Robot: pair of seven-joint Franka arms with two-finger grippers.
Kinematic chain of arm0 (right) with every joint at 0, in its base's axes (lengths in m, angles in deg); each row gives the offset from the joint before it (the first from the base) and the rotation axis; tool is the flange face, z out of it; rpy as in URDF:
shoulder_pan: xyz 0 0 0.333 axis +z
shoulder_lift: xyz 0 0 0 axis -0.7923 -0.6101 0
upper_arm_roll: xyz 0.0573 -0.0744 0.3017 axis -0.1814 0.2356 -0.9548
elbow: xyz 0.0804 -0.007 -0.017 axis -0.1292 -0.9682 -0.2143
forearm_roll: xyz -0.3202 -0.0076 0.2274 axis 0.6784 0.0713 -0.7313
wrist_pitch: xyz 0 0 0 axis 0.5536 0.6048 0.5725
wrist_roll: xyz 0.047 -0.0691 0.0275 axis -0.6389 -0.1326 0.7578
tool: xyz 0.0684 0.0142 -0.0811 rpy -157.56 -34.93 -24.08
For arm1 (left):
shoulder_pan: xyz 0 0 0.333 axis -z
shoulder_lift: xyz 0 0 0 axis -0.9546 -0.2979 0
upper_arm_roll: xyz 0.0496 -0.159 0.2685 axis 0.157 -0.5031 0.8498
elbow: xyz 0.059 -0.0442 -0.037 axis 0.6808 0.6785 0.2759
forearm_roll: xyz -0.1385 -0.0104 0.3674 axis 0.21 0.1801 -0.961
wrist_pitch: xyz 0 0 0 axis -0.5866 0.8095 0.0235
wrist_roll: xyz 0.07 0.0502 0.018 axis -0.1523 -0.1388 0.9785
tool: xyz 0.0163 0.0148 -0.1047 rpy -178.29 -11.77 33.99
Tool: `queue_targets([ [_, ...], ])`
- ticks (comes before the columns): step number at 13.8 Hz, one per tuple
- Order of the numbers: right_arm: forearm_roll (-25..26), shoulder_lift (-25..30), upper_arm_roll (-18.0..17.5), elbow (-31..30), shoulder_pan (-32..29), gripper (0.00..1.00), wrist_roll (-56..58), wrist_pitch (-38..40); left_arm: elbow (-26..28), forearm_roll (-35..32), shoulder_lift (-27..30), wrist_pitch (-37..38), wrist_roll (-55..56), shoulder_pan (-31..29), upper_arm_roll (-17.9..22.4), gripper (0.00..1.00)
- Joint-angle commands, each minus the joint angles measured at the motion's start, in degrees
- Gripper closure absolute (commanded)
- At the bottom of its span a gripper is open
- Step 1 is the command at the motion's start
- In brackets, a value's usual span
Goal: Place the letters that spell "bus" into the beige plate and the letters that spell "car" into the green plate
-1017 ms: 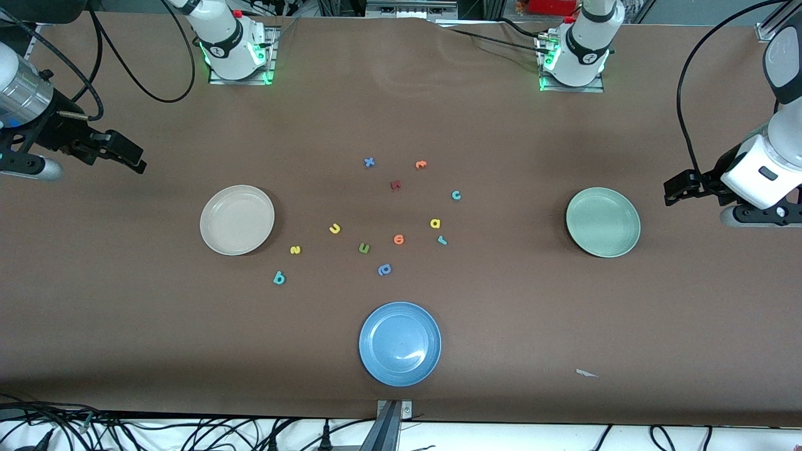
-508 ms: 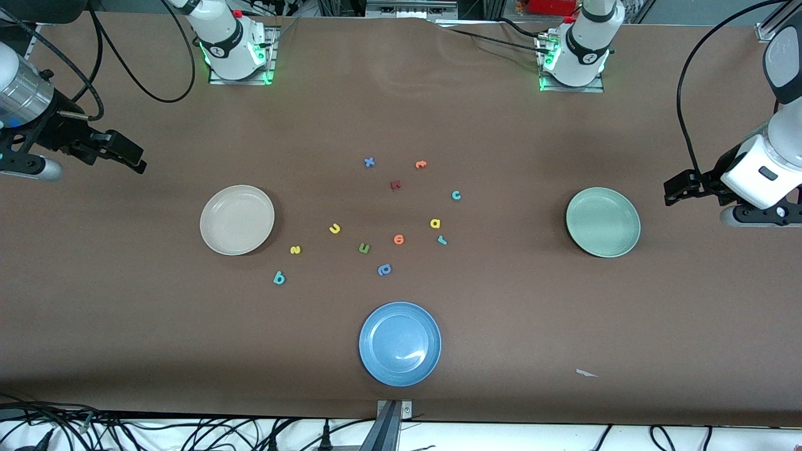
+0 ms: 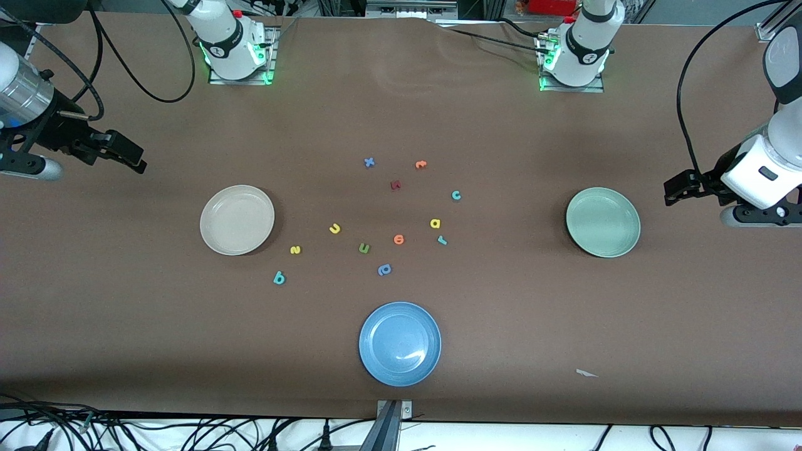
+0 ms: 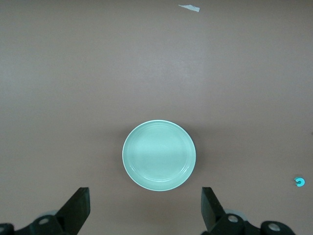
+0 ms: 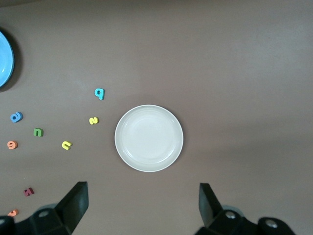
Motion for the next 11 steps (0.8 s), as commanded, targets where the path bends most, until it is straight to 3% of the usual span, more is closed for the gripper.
queue_targets([
  [1, -0.1, 0.7, -0.5, -0.4, -0.4, 0.00, 0.3, 0.1, 0.1, -0.8, 0.5, 0.4, 0.3, 0.0, 0.0, 0.00],
  [11, -0.1, 0.7, -1.4, -0.5, -0.4, 0.00, 0.3, 0.1, 0.9, -0.8, -0.1, 0.4, 0.2, 0.1, -0.1, 0.00],
])
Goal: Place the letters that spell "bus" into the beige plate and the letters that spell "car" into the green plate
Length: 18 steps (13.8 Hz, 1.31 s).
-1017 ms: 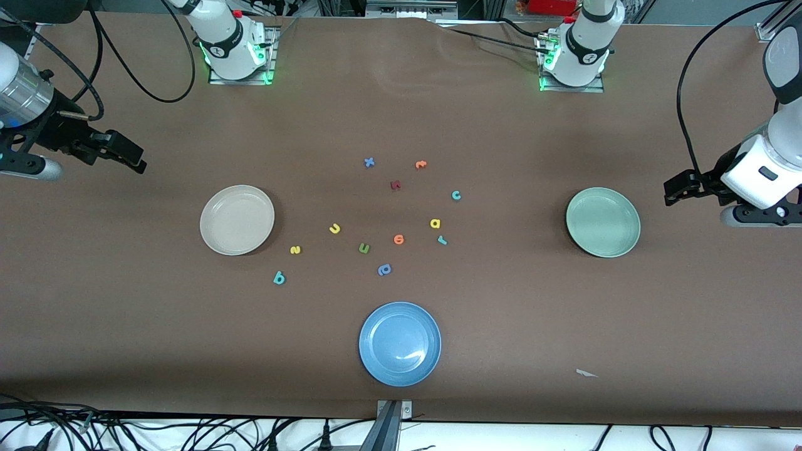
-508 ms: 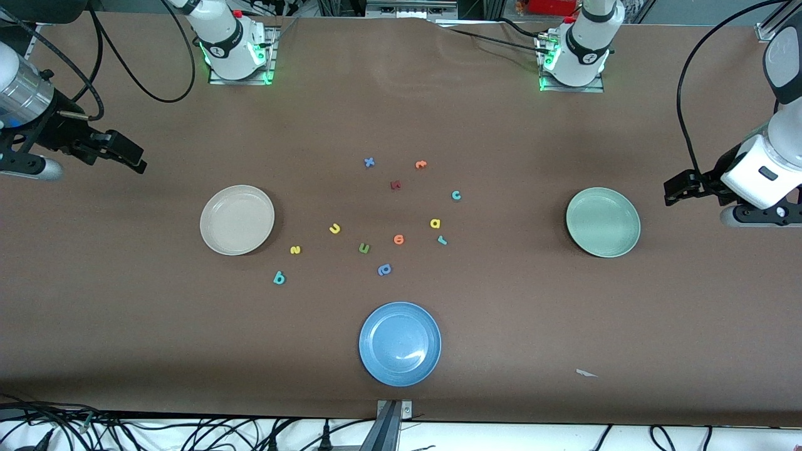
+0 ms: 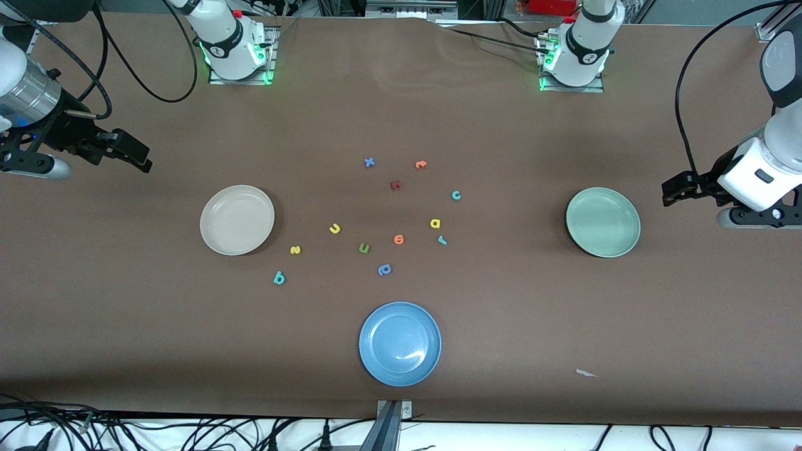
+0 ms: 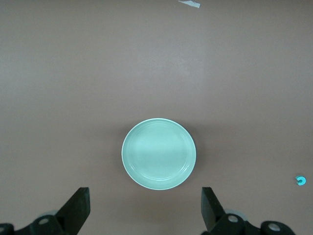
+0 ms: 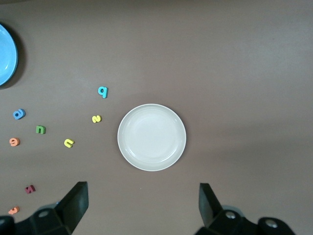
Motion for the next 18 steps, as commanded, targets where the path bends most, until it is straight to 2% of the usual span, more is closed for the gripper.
queue_targets([
  [1, -0.1, 0.8, -0.4, -0.5, -0.4, 0.00, 0.3, 0.2, 0.5, -0.8, 0.1, 0.4, 0.2, 0.1, -0.1, 0.00],
  [15, -0.1, 0.9, -1.1, -0.5, -0.4, 0.00, 0.1, 0.7, 0.5, -0.6, -0.2, 1.7, -0.2, 0.6, -0.3, 0.00],
  [18, -0.2, 0.8, -1.5, -0.5, -0.6, 0.00, 0.1, 0.7, 0.4, 4.1, -0.2, 1.5, -0.9, -0.2, -0.2, 0.00],
])
